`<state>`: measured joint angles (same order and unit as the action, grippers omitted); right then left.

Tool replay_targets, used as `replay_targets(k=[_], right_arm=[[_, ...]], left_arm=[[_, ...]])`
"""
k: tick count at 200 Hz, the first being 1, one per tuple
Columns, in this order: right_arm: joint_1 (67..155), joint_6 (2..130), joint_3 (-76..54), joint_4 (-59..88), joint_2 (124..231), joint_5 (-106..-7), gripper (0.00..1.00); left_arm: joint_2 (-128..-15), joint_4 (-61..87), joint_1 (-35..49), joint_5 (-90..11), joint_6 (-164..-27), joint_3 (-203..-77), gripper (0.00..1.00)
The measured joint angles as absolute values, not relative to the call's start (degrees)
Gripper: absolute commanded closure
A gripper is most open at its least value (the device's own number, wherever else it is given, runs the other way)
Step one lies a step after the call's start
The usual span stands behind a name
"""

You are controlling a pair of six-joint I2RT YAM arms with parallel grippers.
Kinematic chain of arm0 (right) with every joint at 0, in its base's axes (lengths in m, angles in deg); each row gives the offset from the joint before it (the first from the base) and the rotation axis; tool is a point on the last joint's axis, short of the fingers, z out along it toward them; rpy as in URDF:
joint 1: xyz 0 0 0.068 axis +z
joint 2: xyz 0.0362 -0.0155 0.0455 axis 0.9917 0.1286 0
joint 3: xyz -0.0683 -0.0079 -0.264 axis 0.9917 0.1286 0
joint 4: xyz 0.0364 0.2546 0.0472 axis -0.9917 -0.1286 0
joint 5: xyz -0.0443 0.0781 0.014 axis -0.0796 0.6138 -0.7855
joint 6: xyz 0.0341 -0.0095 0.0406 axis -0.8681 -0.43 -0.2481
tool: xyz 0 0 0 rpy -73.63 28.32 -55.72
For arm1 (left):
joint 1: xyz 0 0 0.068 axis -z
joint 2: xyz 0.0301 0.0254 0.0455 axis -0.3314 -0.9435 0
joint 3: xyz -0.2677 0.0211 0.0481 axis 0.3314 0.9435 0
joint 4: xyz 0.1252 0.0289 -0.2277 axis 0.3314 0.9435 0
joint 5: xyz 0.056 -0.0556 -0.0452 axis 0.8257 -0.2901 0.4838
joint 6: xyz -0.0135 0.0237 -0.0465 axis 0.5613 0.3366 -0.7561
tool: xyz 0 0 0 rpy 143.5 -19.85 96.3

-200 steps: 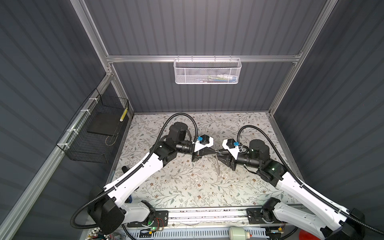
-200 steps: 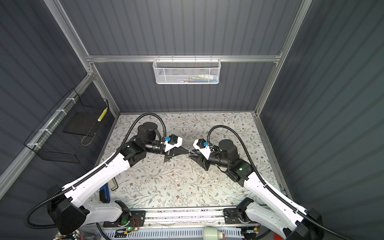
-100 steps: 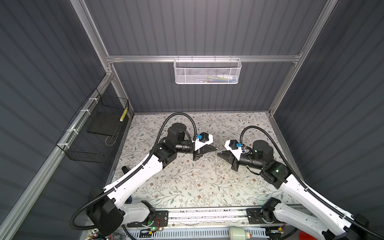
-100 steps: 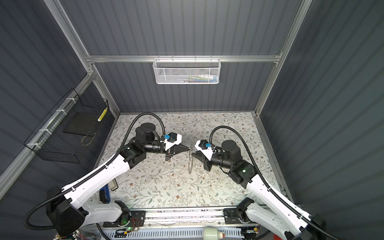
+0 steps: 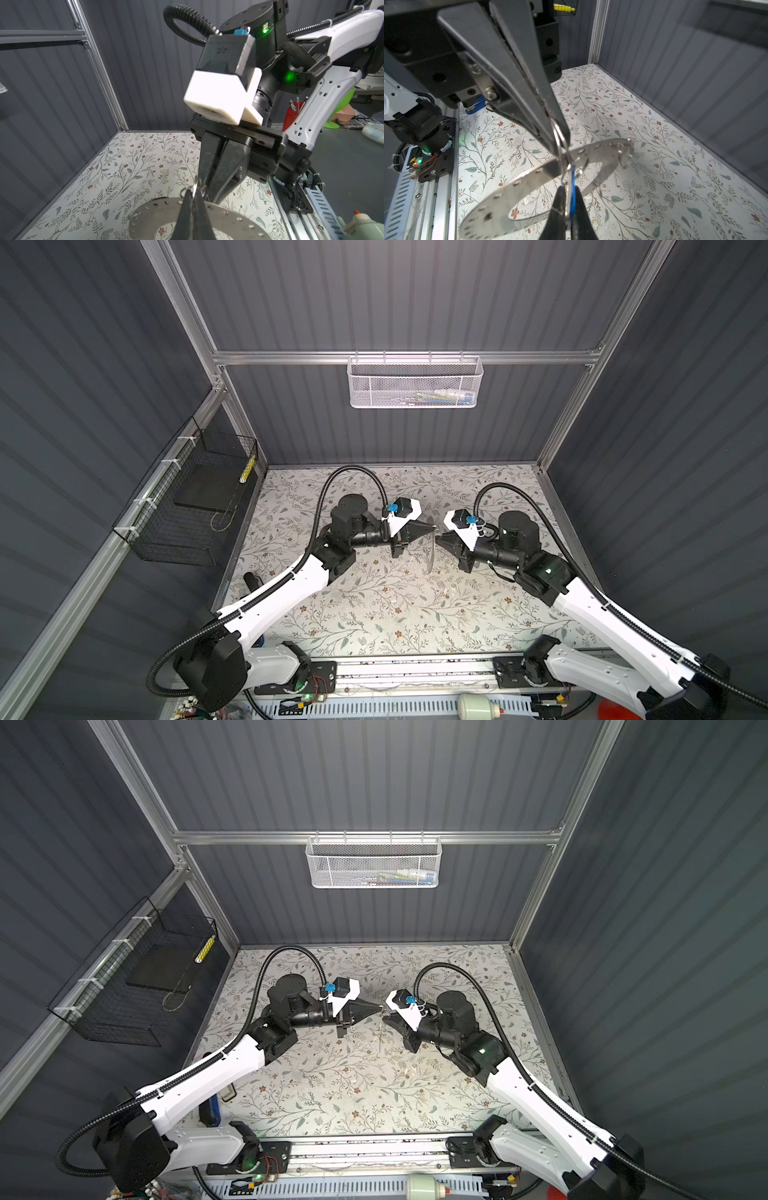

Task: Put the keys on the keyring

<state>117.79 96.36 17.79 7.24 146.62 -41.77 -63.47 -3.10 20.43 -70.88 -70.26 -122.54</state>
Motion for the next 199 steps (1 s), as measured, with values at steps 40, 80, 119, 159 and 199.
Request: replay_targets(k=[40, 80, 119, 159, 199], right_arm=[[117.9, 95.0, 16.9, 8.6, 148.5, -45.2, 1.0], [118.9, 93.8, 16.5, 9.8, 149.2, -48.9, 0.9], [119.4, 95.3, 16.3, 6.0, 146.4, -51.3, 0.64], [118.6, 99.2, 18.3, 0.2, 135.0, -49.6, 0.59], [118.3, 101.4, 17.4, -2.3, 132.1, -43.0, 0.65]], left_arm=[[-66.3, -15.4, 20.5, -68.7, -76.8, -119.4, 1.0], [-67.1, -21.6, 20.6, -66.7, -79.0, -117.3, 1.0], [-67.0, -20.9, 20.2, -68.4, -78.0, -117.3, 1.0], [-66.2, -14.2, 17.7, -76.2, -75.1, -118.1, 1.0], [-65.8, -5.7, 16.9, -83.8, -70.3, -122.1, 1.0]])
